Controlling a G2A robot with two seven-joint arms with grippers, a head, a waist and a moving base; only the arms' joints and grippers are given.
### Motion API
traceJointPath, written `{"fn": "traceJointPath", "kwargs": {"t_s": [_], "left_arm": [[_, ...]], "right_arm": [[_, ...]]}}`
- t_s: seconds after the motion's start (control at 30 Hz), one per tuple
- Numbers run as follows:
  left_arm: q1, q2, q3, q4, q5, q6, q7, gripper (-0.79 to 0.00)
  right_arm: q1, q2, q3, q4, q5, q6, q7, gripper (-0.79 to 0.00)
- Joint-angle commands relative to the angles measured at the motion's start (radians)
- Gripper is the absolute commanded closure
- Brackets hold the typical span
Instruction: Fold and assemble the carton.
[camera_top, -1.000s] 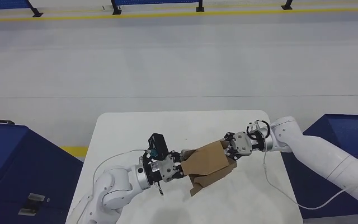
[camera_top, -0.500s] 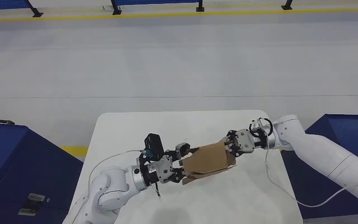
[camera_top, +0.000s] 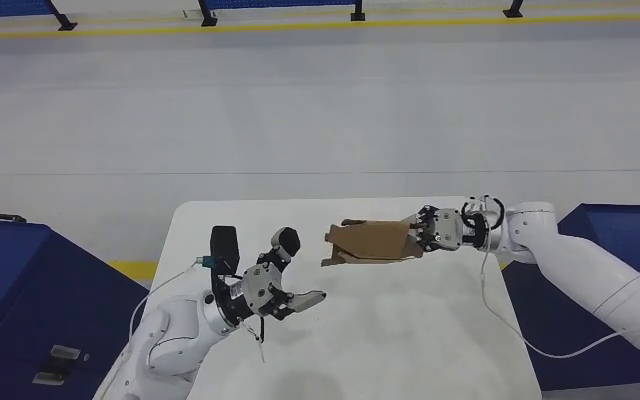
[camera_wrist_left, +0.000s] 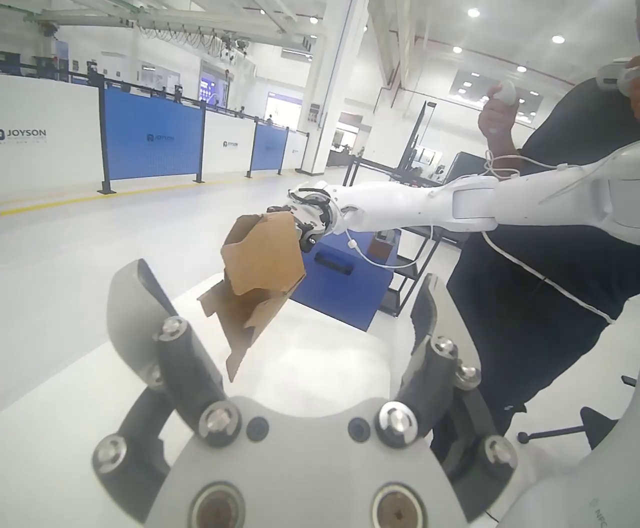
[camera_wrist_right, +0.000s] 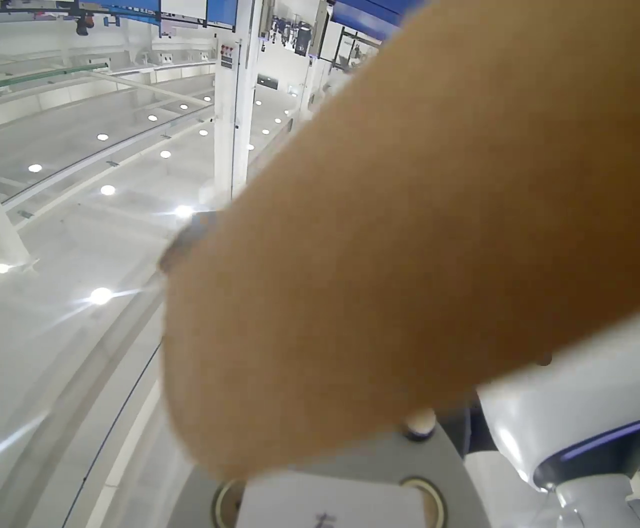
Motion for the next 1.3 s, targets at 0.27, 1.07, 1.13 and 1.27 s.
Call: {"fn": "traceJointPath", "kwargs": {"t_s": [0.27, 1.07, 1.13, 1.27], "left_arm": [[0.031, 0.001, 0.013, 0.028, -0.120, 0.042, -0.034, -0.785], [0.022, -0.021, 0.079, 0.024, -0.353, 0.228, 0.014, -0.785], [0.022, -0.021, 0.079, 0.024, -0.353, 0.228, 0.014, -0.785], [0.022, -0.021, 0.079, 0.024, -0.353, 0.228, 0.014, -0.785]], "right_arm": [[-0.040, -0.030, -0.031, -0.018, 0.449, 0.181, -0.008, 0.000], [-0.212, -0.004, 0.175, -0.136, 0.065, -0.466, 0.099, 0.000], [-0.212, -0.004, 0.175, -0.136, 0.065, -0.466, 0.099, 0.000], [-0.207, -0.003, 0.194, -0.121, 0.021, -0.551, 0.065, 0.000]]}}
